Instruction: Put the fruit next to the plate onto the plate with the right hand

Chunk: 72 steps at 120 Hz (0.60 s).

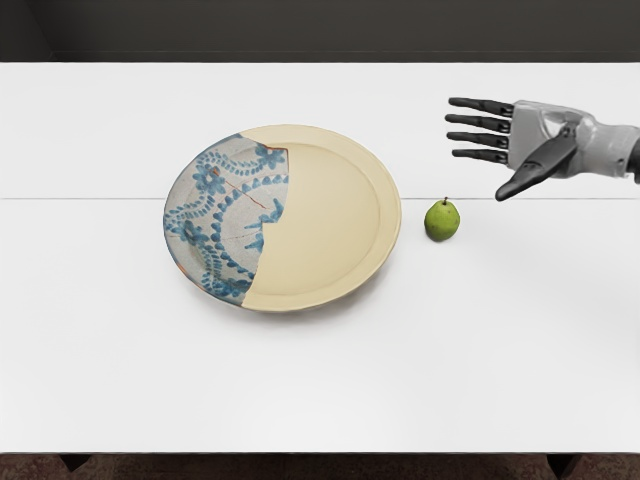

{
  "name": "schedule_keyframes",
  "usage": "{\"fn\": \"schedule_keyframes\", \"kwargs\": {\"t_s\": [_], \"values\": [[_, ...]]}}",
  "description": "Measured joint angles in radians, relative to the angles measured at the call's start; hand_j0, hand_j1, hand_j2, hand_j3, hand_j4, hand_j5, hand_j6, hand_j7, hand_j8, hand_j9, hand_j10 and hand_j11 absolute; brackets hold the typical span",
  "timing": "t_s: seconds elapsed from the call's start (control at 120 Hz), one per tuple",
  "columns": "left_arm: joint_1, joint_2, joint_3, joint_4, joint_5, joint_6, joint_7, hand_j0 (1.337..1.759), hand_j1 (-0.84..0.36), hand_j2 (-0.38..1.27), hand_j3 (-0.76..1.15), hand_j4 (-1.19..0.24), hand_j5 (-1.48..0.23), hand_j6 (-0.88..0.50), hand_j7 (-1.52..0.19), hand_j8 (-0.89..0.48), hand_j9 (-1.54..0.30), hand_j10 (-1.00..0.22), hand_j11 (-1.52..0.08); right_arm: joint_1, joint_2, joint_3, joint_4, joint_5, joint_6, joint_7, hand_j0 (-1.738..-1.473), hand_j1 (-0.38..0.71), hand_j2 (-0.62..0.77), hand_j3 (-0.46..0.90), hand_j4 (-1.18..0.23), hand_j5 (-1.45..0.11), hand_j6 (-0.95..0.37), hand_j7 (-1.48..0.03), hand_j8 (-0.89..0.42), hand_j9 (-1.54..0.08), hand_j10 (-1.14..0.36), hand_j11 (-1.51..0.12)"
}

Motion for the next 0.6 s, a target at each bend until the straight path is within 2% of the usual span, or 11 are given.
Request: {"fn": "schedule_keyframes", "kwargs": {"t_s": [0.133, 0.242, 0.333, 0.458, 0.525, 0.6], "values": [[0.000, 0.000, 0.000, 0.000, 0.000, 0.000, 0.000, 1.658, 0.35, 0.00, 0.00, 0.00, 0.00, 0.00, 0.00, 0.00, 0.00, 0.00, 0.00, -0.006, 0.001, 0.008, -0.003, -0.001, 0.000, -0.016, -1.658, -0.35, 0.00, 0.00, 0.00, 0.00, 0.00, 0.00, 0.00, 0.00, 0.00, 0.00], [0.000, 0.000, 0.000, 0.000, 0.000, 0.000, 0.000, 1.658, 0.35, 0.00, 0.00, 0.00, 0.00, 0.00, 0.00, 0.00, 0.00, 0.00, 0.00, -0.011, 0.047, 0.012, -0.075, -0.021, 0.000, -0.007, -1.658, -0.35, 0.00, 0.00, 0.00, 0.00, 0.00, 0.00, 0.00, 0.00, 0.00, 0.00], [0.000, 0.000, 0.000, 0.000, 0.000, 0.000, 0.000, 1.658, 0.35, 0.00, 0.00, 0.00, 0.00, 0.00, 0.00, 0.00, 0.00, 0.00, 0.00, -0.013, 0.114, 0.014, -0.173, -0.148, 0.000, 0.086, -1.658, -0.35, 0.00, 0.00, 0.00, 0.00, 0.00, 0.00, 0.00, 0.00, 0.00, 0.00], [0.000, 0.000, 0.000, 0.000, 0.000, 0.000, 0.000, 1.658, 0.35, 0.00, 0.00, 0.00, 0.00, 0.00, 0.00, 0.00, 0.00, 0.00, 0.00, -0.018, 0.149, 0.014, -0.225, -0.331, 0.000, 0.206, -1.658, -0.35, 0.00, 0.00, 0.00, 0.00, 0.00, 0.00, 0.00, 0.00, 0.00, 0.00], [0.000, 0.000, 0.000, 0.000, 0.000, 0.001, 0.000, 1.658, 0.35, 0.00, 0.00, 0.00, 0.00, 0.00, 0.00, 0.00, 0.00, 0.00, 0.00, -0.027, 0.166, 0.009, -0.234, -0.392, 0.000, 0.243, -1.658, -0.35, 0.00, 0.00, 0.00, 0.00, 0.00, 0.00, 0.00, 0.00, 0.00, 0.00], [0.000, 0.000, 0.000, 0.000, 0.000, 0.000, 0.000, 1.658, 0.35, 0.00, 0.00, 0.00, 0.00, 0.00, 0.00, 0.00, 0.00, 0.00, 0.00, -0.040, 0.203, 0.005, -0.240, -0.451, -0.010, 0.265, -1.658, -0.35, 0.00, 0.00, 0.00, 0.00, 0.00, 0.00, 0.00, 0.00, 0.00, 0.00]]}}
